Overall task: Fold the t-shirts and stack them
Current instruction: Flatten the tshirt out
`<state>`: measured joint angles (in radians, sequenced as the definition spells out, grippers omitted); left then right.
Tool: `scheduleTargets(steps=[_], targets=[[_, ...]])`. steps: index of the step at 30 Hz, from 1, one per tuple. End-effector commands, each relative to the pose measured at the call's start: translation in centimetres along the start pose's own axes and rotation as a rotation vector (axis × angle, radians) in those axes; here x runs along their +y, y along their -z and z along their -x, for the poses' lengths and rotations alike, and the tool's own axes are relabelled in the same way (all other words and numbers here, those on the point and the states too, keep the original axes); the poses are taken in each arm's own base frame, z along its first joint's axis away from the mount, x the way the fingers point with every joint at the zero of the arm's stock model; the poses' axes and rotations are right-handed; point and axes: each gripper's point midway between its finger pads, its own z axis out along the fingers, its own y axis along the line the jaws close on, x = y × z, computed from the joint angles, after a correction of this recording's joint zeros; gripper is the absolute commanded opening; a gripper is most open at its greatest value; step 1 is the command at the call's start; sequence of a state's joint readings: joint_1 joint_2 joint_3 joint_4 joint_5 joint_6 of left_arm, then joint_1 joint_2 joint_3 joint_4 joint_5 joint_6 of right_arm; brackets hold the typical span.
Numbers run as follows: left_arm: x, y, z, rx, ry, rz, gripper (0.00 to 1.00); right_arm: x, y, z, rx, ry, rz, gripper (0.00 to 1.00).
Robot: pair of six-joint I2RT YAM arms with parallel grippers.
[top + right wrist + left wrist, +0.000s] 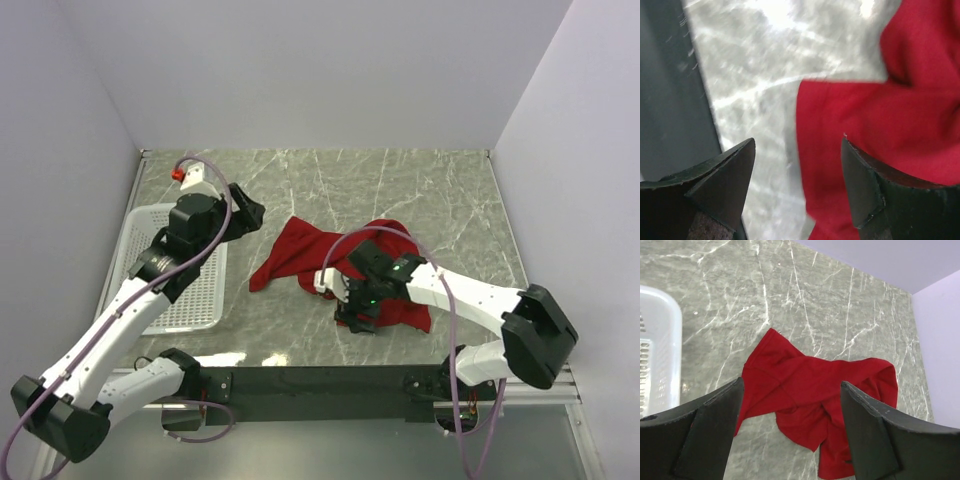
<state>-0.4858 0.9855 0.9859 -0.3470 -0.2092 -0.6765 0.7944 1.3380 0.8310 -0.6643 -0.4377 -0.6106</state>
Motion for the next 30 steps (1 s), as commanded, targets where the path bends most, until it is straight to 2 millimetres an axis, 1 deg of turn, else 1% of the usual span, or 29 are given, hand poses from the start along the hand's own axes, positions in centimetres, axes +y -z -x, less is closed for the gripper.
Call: scheduleTargets(steps=[1,2,4,7,8,10,11,12,14,15,16,17,18,20,21,22,23,24,25,26,27,28,29,30], targets=[[1.0,1.0,0.0,-0.019,0.014,0.026,0.83,-2.3,-1.2,3.2,-0.047,0.002,-0.143,0.76],[1.3,1.1,-0.1,-0.021,0.017,0.035,0.83,-1.8,-2.2,3.2,-0.022,0.015,-0.146,0.76],[1.6,1.6,-0.2,-0.02,0.023,0.041,0.83,-1.9,-3.5,2.9,0.013,0.02,-0.155,0.75],[2.0,2.4,-0.3,-0.027,0.029,0.042,0.83,-2.3,-4.5,2.9,0.053,0.014,-0.173,0.73],[2.2,2.5,-0.6,-0.024,0.033,0.046,0.83,-2.5,-4.5,2.9,0.058,0.008,-0.187,0.72],[2.3,2.9,-0.7,-0.024,0.039,0.036,0.83,-2.8,-4.9,2.7,0.074,0.006,-0.19,0.66],[2.5,2.9,-1.2,-0.015,0.044,0.037,0.83,-2.8,-4.9,2.6,0.079,0.004,-0.191,0.62],[2.4,3.0,-1.5,-0.006,0.047,0.025,0.83,-2.8,-4.9,2.5,0.083,0.001,-0.194,0.51],[2.5,3.0,-2.0,0.002,0.054,0.017,0.82,-2.8,-4.8,2.6,0.082,0.003,-0.195,0.37],[2.5,2.9,-2.3,0.008,0.056,0.01,0.82,-2.8,-4.4,2.9,0.066,0.004,-0.196,0.16],[2.3,2.9,-2.3,0.007,0.059,0.002,0.82,-2.7,-4.2,3.1,0.058,0.004,-0.198,0.06],[2.5,2.8,-2.6,0.012,0.057,0.002,0.82,-2.8,-3.8,3.4,0.047,0.001,-0.197,0.0],[2.3,2.6,-3.0,0.027,0.054,-0.009,0.82,-2.7,-3.1,3.7,0.029,-0.017,-0.178,0.0],[1.8,2.4,-3.1,0.039,0.04,-0.031,0.82,-3.0,-0.8,4.9,-0.035,-0.027,-0.171,0.0],[1.6,2.3,-3.2,0.048,0.037,-0.042,0.82,-3.1,0.4,4.6,-0.036,-0.05,-0.157,0.0],[1.4,1.9,-3.8,0.076,0.029,-0.055,0.82,-4.1,3.1,6.1,-0.125,-0.071,-0.149,0.0],[1.2,1.7,-4.0,0.085,0.021,-0.064,0.82,-5.0,4.8,6.3,-0.153,-0.06,-0.156,0.0],[1.2,1.2,-4.5,0.106,0.015,-0.063,0.81,-5.8,7.0,7.2,-0.194,-0.072,-0.173,0.0],[0.9,1.0,-4.8,0.121,0.014,-0.078,0.81,-8.2,9.6,6.8,-0.241,-0.134,-0.237,0.0],[0.8,0.7,-5.0,0.124,0.011,-0.086,0.81,-9.7,11.4,6.8,-0.268,-0.161,-0.29,0.0],[0.6,0.4,-5.2,0.131,0.01,-0.094,0.81,-11.7,13.2,7.3,-0.312,-0.18,-0.365,0.0],[0.7,-0.1,-5.6,0.145,0.009,-0.092,0.8,-14.0,15.5,7.6,-0.351,-0.215,-0.455,0.0],[0.4,-0.3,-5.8,0.154,0.004,-0.102,0.8,-16.9,17.8,5.7,-0.359,-0.317,-0.57,0.0],[0.2,-0.6,-5.6,0.148,0.001,-0.112,0.8,-19.4,19.8,5.6,-0.4,-0.347,-0.66,0.0]])
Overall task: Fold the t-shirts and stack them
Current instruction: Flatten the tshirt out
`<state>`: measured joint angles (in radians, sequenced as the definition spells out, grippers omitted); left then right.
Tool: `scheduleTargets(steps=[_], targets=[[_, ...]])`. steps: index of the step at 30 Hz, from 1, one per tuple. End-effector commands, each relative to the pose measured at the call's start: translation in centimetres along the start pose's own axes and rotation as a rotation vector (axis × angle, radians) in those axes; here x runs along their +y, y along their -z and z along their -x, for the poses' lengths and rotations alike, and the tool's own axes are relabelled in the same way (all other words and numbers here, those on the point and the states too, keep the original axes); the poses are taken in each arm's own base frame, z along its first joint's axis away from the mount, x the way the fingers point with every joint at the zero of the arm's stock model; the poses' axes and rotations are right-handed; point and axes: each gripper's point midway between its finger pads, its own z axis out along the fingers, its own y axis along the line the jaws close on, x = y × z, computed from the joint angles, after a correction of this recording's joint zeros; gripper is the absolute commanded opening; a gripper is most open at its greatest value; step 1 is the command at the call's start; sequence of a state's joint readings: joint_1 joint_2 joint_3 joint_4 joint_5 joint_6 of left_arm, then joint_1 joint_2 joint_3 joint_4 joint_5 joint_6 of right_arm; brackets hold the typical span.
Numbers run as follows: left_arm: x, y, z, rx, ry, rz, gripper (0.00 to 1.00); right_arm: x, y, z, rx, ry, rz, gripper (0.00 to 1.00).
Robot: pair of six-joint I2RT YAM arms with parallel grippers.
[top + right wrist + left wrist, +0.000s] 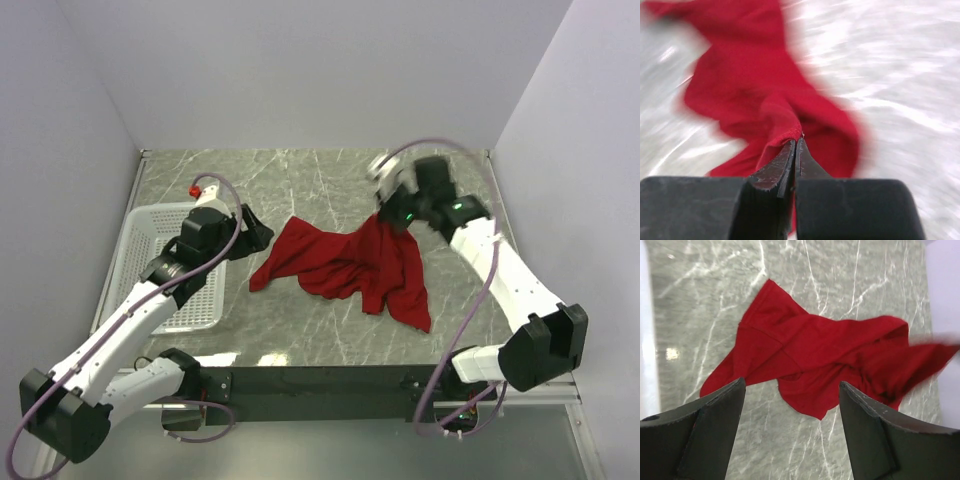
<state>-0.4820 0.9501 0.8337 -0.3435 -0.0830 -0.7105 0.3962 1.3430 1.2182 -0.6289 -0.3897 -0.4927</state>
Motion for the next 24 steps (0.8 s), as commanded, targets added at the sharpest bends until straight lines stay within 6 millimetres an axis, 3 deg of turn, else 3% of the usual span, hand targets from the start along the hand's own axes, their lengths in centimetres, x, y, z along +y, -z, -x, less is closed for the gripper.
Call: scheduleTargets(steps=[1,2,3,4,6,8,9,11,12,13,14,15,17,19,20,21,23,24], targets=[[-1.7,-1.2,0.3,0.004,-0.031,-0.079,0.8,-8.4,2.4,2.3,-0.094,-0.115,-0.244,0.0],[-2.0,-1.4,0.6,0.004,-0.041,-0.086,0.8,-10.6,2.6,2.1,-0.099,-0.187,-0.311,0.0],[-1.8,-2.1,0.2,0.025,-0.05,-0.074,0.8,-14.7,4.3,2.0,-0.127,-0.24,-0.438,0.0],[-1.7,-2.4,0.2,0.032,-0.059,-0.066,0.8,-17.0,3.8,0.9,-0.113,-0.296,-0.494,0.0],[-2.3,-3.0,0.2,0.057,-0.081,-0.078,0.79,-21.8,5.6,-0.6,-0.133,-0.427,-0.668,0.0],[-1.9,-4.0,-0.4,0.09,-0.095,-0.061,0.78,-24.4,5.4,-1.6,-0.138,-0.505,-0.738,0.0],[-1.7,-4.6,-1.0,0.115,-0.094,-0.052,0.78,-26.3,6.6,-2.3,-0.144,-0.529,-0.79,0.0],[-1.7,-5.1,-1.6,0.134,-0.094,-0.057,0.76,-27.2,5.2,-3.8,-0.086,-0.545,-0.777,0.03],[-1.6,-5.3,-1.9,0.145,-0.091,-0.055,0.76,-27.1,5.0,-4.0,-0.049,-0.548,-0.751,0.19],[-1.7,-5.4,-2.1,0.155,-0.088,-0.062,0.76,-26.7,3.6,-4.6,-0.026,-0.551,-0.68,0.29],[-1.7,-5.4,-2.4,0.162,-0.085,-0.066,0.76,-26.3,3.3,-4.9,-0.005,-0.536,-0.648,0.51],[-1.7,-5.5,-2.5,0.166,-0.083,-0.069,0.76,-25.3,3.1,-5.2,0.014,-0.538,-0.609,0.58],[-1.4,-5.5,-3.1,0.182,-0.083,-0.07,0.76,-22.9,2.7,-4.4,-0.008,-0.458,-0.466,0.67],[-1.3,-5.6,-3.7,0.203,-0.086,-0.068,0.76,-20.2,3.6,-3.7,-0.054,-0.385,-0.388,0.75],[-1.2,-5.6,-4.0,0.216,-0.085,-0.073,0.75,-18.3,3.5,-2.7,-0.104,-0.357,-0.303,0.76],[-1.2,-5.7,-4.3,0.228,-0.084,-0.076,0.75,-16.5,3.3,-3.3,-0.108,-0.353,-0.246,0.76],[-1.2,-5.8,-5.0,0.249,-0.083,-0.079,0.74,-13.1,4.2,-1.7,-0.182,-0.311,-0.127,0.76],[-1.2,-6.0,-5.4,0.261,-0.081,-0.077,0.74,-10.9,4.5,-1.9,-0.197,-0.319,-0.069,0.76]])
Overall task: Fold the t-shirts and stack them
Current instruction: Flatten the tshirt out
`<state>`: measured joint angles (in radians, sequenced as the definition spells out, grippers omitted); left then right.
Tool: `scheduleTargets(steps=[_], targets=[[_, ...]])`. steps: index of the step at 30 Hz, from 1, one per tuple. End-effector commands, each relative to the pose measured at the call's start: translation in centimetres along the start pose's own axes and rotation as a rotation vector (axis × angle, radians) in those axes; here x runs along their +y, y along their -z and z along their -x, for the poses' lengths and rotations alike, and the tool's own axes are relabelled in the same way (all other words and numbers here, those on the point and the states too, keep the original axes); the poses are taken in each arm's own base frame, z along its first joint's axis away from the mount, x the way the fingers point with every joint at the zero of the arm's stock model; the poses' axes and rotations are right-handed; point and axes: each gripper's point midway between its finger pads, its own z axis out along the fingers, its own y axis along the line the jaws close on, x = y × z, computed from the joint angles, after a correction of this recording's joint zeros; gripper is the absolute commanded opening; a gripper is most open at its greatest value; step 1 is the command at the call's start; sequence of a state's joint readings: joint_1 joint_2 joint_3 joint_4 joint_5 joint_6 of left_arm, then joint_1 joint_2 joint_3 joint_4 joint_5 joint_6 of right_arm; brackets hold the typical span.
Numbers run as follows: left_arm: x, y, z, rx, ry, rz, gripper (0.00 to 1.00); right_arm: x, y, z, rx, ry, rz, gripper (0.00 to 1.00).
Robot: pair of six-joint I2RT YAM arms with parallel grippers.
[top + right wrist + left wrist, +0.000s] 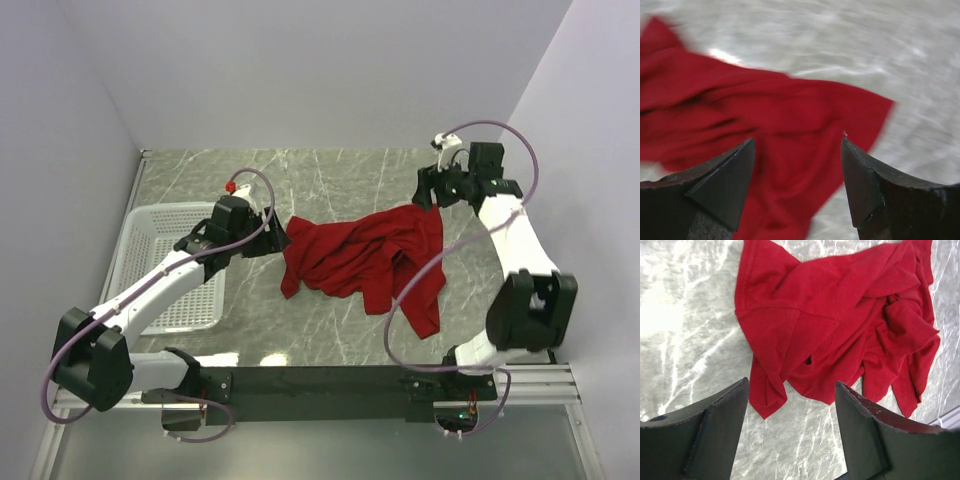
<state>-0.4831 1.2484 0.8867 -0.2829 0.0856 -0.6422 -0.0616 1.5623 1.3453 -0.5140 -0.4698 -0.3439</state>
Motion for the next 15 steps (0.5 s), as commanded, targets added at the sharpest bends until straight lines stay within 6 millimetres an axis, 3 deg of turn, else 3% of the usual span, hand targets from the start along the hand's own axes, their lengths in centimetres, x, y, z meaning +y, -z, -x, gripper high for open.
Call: scheduleTargets(steps=[1,3,5,6,8,15], targets=[[-1.1,-0.6,-0.5,0.02,-0.016,-0.052,0.74,7.2,3.9,0.7,-0.125,0.101,0.308,0.76],[-1.1,-1.1,-1.3,0.043,-0.014,-0.041,0.73,10.6,5.5,-1.1,-0.138,0.085,0.447,0.76],[-1.2,-1.4,-1.9,0.064,-0.017,-0.027,0.73,11.8,6.3,-1.9,-0.162,0.073,0.475,0.76],[-0.8,-1.8,-2.3,0.075,-0.018,-0.003,0.73,12.0,6.0,-3.0,-0.163,0.067,0.474,0.76],[-0.9,-2.2,-2.8,0.094,-0.024,0.011,0.72,12.2,6.9,-3.2,-0.196,0.107,0.437,0.79],[0.3,-5.5,-6.2,0.219,-0.038,0.145,0.65,12.0,6.5,-4.4,-0.181,0.112,0.419,0.8]])
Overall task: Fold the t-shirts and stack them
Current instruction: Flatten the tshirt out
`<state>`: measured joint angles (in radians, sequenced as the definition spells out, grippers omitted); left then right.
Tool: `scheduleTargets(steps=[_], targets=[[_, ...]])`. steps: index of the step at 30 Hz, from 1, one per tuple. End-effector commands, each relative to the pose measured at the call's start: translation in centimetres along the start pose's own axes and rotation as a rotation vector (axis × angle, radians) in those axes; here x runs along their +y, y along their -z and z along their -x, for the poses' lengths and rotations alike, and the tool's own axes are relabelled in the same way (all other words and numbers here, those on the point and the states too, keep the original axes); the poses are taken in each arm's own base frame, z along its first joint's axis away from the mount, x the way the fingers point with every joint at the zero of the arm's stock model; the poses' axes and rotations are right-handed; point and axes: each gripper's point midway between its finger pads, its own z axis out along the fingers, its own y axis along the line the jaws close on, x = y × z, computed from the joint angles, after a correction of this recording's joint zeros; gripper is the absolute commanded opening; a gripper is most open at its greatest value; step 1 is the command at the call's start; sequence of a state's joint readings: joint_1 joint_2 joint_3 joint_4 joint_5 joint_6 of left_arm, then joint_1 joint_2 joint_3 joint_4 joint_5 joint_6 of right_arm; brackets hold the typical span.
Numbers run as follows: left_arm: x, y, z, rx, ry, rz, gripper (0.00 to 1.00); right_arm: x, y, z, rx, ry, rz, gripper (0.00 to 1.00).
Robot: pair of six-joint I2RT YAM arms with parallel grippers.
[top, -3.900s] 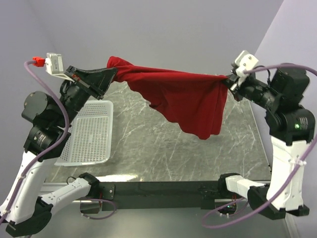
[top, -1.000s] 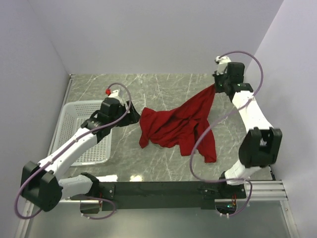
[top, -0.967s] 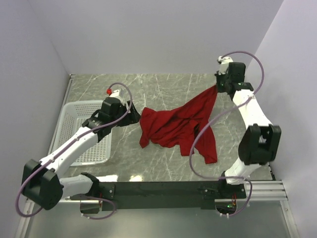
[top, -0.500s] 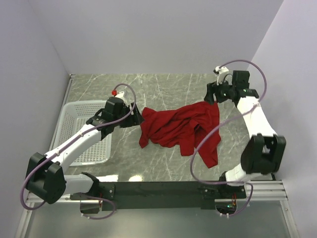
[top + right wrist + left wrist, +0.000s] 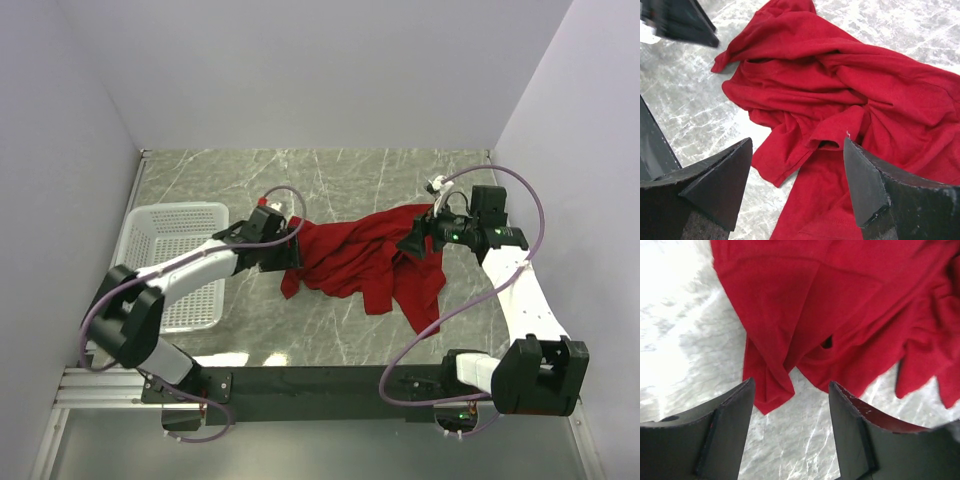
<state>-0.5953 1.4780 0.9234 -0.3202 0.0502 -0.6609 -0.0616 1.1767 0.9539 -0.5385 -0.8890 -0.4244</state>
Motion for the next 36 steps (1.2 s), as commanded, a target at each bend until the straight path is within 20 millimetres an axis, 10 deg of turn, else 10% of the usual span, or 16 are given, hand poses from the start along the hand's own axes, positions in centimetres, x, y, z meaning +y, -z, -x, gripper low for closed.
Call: scheduleTargets(steps=[1,13,17,20,24,27,33,36], targets=[[-1.0,-1.0,0.6,0.013,0.008,0.046,0.65,0.3,0.1,1.2,-0.049,0.06,0.02,0.8],[0.9,-3.3,-2.2,0.092,-0.075,0.307,0.44,0.3,-0.3,0.4,-0.048,0.048,0.031,0.8],[0.1,-3.3,-1.6,0.083,-0.098,0.293,0.03,0.5,-0.5,-0.1,-0.044,0.039,0.041,0.8],[-2.4,-2.5,0.6,0.041,-0.117,0.219,0.0,0.6,-0.3,-0.2,-0.039,0.044,0.042,0.8],[-7.6,-0.6,7.1,-0.075,-0.069,0.022,0.0,0.7,-0.1,0.3,-0.041,0.057,0.037,0.8],[-10.4,0.6,15.6,-0.204,0.066,-0.145,0.0,0.5,0.0,0.5,-0.041,0.059,0.03,0.8],[-8.8,-2.2,28.8,-0.344,0.431,-0.375,0.0,0.3,0.0,0.6,-0.042,0.068,0.014,0.79],[-7.5,-3.0,32.7,-0.406,0.596,-0.452,0.26,-0.2,0.1,0.5,-0.039,0.074,-0.015,0.79]])
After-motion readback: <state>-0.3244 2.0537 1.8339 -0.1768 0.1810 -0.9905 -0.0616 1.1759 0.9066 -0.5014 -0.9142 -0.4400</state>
